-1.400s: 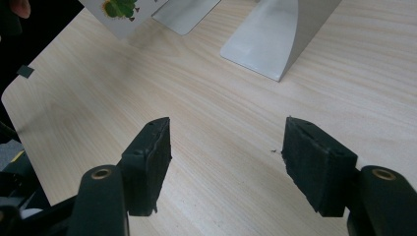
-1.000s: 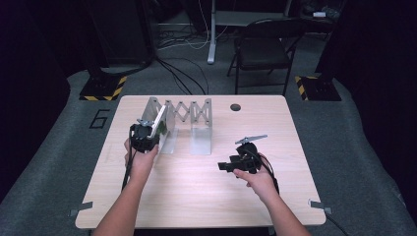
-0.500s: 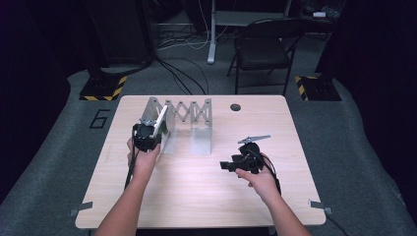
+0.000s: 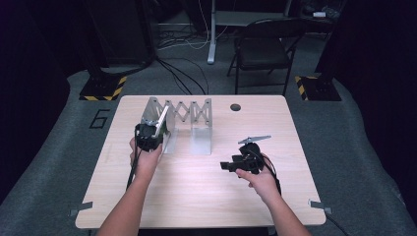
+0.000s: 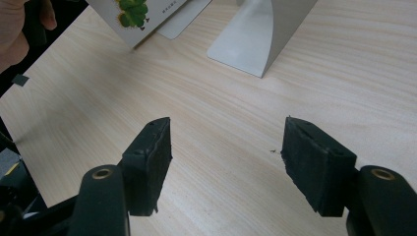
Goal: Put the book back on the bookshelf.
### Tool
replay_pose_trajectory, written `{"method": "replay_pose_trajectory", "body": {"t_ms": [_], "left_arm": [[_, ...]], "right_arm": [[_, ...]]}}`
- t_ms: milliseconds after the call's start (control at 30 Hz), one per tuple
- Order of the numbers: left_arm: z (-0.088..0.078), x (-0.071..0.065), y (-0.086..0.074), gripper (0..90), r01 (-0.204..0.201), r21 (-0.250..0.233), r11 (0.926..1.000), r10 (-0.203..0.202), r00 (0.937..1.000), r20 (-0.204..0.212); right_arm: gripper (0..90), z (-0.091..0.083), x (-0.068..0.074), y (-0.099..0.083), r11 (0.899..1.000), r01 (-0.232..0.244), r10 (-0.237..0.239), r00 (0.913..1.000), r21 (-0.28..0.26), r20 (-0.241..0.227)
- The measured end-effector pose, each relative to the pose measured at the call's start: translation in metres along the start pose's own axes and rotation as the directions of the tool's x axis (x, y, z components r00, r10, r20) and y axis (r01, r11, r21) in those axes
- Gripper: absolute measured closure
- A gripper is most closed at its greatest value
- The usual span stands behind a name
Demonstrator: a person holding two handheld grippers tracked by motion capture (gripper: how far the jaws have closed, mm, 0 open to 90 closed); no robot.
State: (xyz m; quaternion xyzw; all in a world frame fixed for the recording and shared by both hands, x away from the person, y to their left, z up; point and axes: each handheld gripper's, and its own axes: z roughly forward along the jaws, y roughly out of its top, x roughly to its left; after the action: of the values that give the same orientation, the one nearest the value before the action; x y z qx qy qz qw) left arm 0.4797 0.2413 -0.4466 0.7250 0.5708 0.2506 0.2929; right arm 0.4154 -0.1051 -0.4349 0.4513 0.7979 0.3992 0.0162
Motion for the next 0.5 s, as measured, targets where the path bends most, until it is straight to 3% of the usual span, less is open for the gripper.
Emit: {"method": "replay_pose_trajectory", "body": {"t_ms": [67, 500], "left_arm": [[0.0018, -0.0007, -0.0004, 75.7, -0.008, 0.014, 0.9999, 0.008, 1.0, -0.003], [0.0061, -0.0046, -0.0032, 72.1, -0.019, -0.008, 0.9998, 0.018, 0.9995, -0.025]], "right_arm": [[35.6, -0.0003, -0.0002, -0.0001, 1.0, -0.001, 0.001, 1.0, -0.002, 0.0], [35.5, 0.0, -0.0001, -0.001, 1.0, -0.007, 0.007, 1.0, 0.003, 0.0]]}}
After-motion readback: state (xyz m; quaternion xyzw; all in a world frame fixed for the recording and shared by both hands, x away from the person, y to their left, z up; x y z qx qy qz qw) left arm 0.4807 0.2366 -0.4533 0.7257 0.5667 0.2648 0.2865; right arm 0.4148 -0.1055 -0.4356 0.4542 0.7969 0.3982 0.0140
